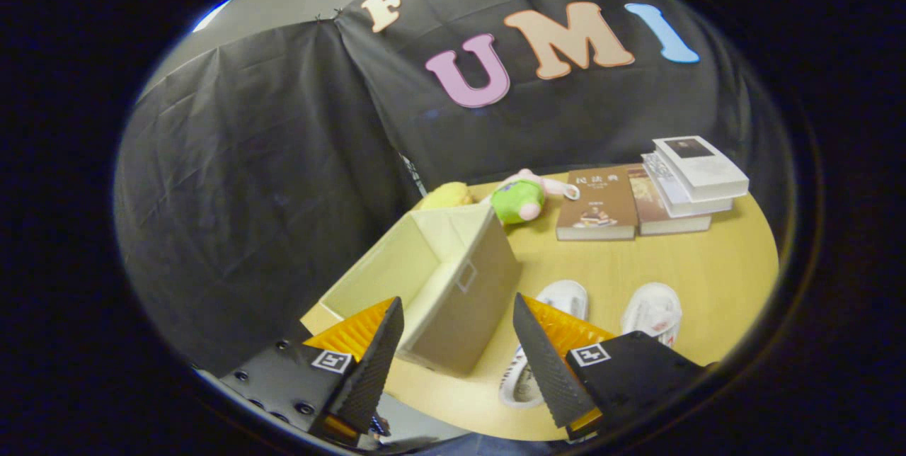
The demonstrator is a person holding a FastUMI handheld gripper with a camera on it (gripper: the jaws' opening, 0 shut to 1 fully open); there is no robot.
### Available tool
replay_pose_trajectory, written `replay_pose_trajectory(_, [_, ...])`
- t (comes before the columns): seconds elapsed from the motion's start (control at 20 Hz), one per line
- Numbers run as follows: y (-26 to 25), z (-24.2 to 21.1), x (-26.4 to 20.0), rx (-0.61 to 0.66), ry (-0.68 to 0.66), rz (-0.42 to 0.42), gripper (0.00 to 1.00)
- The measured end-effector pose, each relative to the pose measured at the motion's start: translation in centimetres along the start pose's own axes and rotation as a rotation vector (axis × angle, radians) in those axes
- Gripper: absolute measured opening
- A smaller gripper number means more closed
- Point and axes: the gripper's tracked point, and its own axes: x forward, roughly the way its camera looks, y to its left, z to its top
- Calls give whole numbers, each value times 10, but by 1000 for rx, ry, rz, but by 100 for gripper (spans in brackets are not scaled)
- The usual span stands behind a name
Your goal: Open the storage box then place both shoes into the box .Put the left shoe in first, then the right shoe, with the right side of both shoes facing outward in a uniform manner.
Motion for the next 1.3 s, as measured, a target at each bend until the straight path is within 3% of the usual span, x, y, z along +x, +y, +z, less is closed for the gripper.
replay_pose_trajectory(0.35, [-57, -86, 15, -109, 255, -121, 96])
replay_pose_trajectory(0.65, [-86, -100, 25, -178, 330, -200, 96])
replay_pose_trajectory(0.85, [-107, -104, 38, -224, 360, -258, 89])
replay_pose_trajectory(1.05, [-115, -102, 56, -183, 383, -273, 83])
replay_pose_trajectory(1.3, [-127, -100, 79, -88, 402, -304, 63])
